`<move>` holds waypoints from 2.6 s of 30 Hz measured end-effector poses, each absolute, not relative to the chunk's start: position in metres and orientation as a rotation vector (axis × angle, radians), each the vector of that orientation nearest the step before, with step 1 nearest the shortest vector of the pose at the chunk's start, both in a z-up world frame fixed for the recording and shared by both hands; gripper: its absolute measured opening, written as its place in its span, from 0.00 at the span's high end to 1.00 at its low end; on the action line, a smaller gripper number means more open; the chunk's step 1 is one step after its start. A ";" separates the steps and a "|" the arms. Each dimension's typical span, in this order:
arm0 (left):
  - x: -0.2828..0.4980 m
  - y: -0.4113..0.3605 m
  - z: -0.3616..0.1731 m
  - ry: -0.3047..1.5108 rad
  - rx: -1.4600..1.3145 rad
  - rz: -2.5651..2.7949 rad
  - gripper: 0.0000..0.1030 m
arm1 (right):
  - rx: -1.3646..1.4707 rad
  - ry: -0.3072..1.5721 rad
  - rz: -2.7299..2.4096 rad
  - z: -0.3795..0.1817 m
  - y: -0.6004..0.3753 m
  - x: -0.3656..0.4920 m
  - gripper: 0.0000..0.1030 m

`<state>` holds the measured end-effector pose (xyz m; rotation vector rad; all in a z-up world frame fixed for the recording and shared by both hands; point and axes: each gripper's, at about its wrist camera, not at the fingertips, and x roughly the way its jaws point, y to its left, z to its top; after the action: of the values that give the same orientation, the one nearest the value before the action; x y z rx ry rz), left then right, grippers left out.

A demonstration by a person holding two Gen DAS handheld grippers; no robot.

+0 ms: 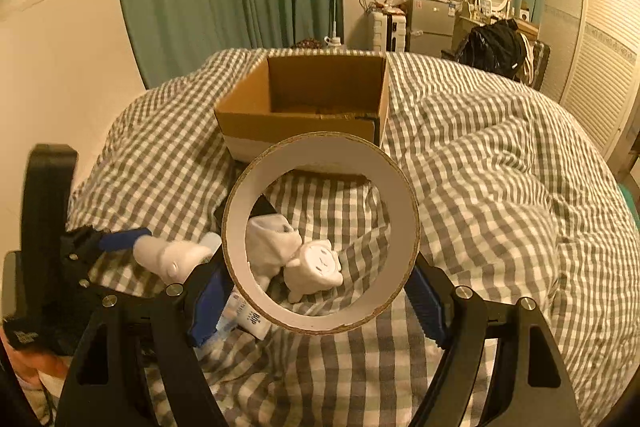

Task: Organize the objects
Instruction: 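Carry the bottle and tape roll into the cardboard box and release both, then withdraw both tools from the box back toward the pile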

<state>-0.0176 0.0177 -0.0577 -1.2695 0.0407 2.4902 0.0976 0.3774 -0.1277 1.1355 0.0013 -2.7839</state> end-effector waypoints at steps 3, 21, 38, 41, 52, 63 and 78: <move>-0.029 0.016 -0.041 0.048 -1.223 2.519 0.00 | 1.093 0.019 -2.801 -0.115 0.377 0.097 0.24; -0.219 0.048 -0.003 0.076 -1.114 2.549 0.00 | 1.066 -0.020 -2.800 -0.054 0.393 -0.083 0.24; -0.272 0.064 -0.061 0.175 -1.195 2.482 0.00 | 1.170 -0.175 -2.658 -0.111 0.397 -0.193 0.13; -0.268 0.064 -0.056 0.183 -1.201 2.487 0.00 | 1.152 -0.164 -2.680 -0.105 0.397 -0.188 0.11; -0.264 0.061 -0.038 0.257 -1.206 2.595 0.00 | 1.105 -0.107 -2.765 -0.072 0.408 -0.159 0.09; -0.259 0.063 -0.036 0.128 -1.202 2.534 0.00 | 1.150 -0.103 -2.794 -0.084 0.424 -0.150 0.09; -0.221 0.058 0.002 0.179 -1.175 2.573 0.00 | 1.176 -0.089 -2.829 -0.083 0.434 -0.115 0.09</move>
<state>-0.2206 0.0583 0.0017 -1.1747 0.1789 2.5730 -0.1151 0.4339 -0.0826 1.1760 -0.0886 -2.8287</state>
